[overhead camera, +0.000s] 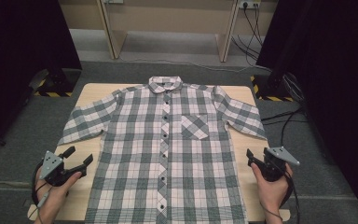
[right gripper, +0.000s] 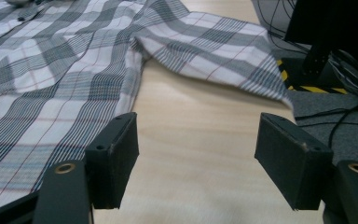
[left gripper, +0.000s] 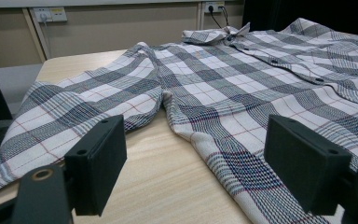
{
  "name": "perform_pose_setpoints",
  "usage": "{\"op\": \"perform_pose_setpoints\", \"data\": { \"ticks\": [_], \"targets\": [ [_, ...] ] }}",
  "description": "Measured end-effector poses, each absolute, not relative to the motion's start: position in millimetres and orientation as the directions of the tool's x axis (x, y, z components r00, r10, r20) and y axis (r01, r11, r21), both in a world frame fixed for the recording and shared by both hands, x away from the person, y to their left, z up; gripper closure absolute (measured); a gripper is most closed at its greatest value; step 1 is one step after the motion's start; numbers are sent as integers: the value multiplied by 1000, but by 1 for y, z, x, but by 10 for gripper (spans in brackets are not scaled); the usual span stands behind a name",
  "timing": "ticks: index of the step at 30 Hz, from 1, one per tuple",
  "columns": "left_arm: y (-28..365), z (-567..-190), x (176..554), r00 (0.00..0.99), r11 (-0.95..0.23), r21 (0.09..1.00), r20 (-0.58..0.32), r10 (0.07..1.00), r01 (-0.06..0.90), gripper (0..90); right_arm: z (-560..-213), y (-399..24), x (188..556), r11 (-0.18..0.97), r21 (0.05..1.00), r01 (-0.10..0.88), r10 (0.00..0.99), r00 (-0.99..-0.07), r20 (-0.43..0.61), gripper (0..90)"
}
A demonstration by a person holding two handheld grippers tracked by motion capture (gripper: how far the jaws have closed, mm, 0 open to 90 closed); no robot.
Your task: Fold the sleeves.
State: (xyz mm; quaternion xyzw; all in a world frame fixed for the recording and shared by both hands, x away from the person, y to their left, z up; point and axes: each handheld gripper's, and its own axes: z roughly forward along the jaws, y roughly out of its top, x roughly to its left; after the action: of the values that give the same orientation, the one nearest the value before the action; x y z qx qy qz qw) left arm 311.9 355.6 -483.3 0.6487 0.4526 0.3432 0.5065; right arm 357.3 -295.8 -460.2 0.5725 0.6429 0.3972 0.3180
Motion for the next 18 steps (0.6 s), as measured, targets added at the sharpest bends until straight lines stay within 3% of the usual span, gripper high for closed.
{"op": "perform_pose_setpoints", "data": {
  "ticks": [9, 18],
  "targets": [
    [356, -483, 312, 356, -77, 967, -15, 934, 242, 202, -446, -304, 394, 37, 861, 508, 994, -110, 22, 310],
    [355, -483, 312, 357, -82, 967, -10, 934, 242, 205, -447, -313, 442, 39, 802, 595, 998, -58, -5, 353]
  ]
}}
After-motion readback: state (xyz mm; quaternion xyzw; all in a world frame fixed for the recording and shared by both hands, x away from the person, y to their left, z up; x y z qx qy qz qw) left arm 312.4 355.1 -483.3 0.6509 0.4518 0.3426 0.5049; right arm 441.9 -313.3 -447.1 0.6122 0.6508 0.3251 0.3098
